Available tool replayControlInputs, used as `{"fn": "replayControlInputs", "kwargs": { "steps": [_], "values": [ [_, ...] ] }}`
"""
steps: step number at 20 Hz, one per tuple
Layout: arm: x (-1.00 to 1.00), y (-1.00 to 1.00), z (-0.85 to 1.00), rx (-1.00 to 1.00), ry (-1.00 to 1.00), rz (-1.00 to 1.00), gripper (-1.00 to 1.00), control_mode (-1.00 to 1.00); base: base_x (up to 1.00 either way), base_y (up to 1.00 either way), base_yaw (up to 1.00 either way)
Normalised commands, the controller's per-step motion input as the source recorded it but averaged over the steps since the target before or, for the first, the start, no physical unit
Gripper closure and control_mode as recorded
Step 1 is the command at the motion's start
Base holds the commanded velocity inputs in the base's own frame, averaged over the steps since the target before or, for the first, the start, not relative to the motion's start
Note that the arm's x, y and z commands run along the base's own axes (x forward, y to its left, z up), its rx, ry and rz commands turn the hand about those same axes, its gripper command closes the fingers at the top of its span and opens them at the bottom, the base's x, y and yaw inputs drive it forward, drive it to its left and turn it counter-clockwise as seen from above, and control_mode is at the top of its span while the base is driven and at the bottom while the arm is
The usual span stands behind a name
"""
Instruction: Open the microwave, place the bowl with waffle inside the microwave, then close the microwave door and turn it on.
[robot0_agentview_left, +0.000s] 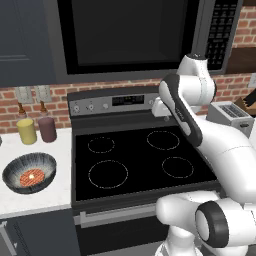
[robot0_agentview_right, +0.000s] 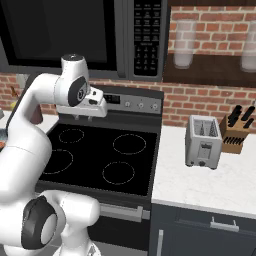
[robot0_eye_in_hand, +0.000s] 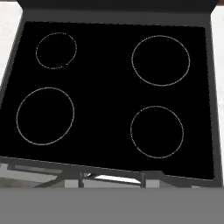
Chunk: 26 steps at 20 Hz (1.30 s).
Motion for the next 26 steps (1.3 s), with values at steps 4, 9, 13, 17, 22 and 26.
{"fn": "replayControlInputs", "kwargs": {
  "steps": [4, 9, 13, 17, 22, 26],
  "values": [
    [-0.08, 0.0, 0.0, 0.0, 0.0, 0.0, -1.0, -1.0, 0.0, 0.0, 0.0],
    [-0.17, -0.02, 0.0, 0.0, -0.06, -0.04, -1.0, -1.0, 0.0, 0.0, 0.0],
    [-0.11, -0.05, 0.25, -0.01, -0.38, -0.02, -1.0, -1.0, 0.0, 0.0, 0.0],
    [0.0, -0.01, 0.44, -0.03, -0.49, -0.07, -1.0, -1.0, 0.0, 0.0, 0.0],
    [-0.09, -0.14, 0.43, 0.0, -0.54, -0.11, -1.0, -1.0, 0.0, 0.0, 0.0],
    [-0.19, -0.04, 0.24, 0.0, -0.5, -0.07, -1.0, -1.0, 0.0, 0.0, 0.0]
  ]
}}
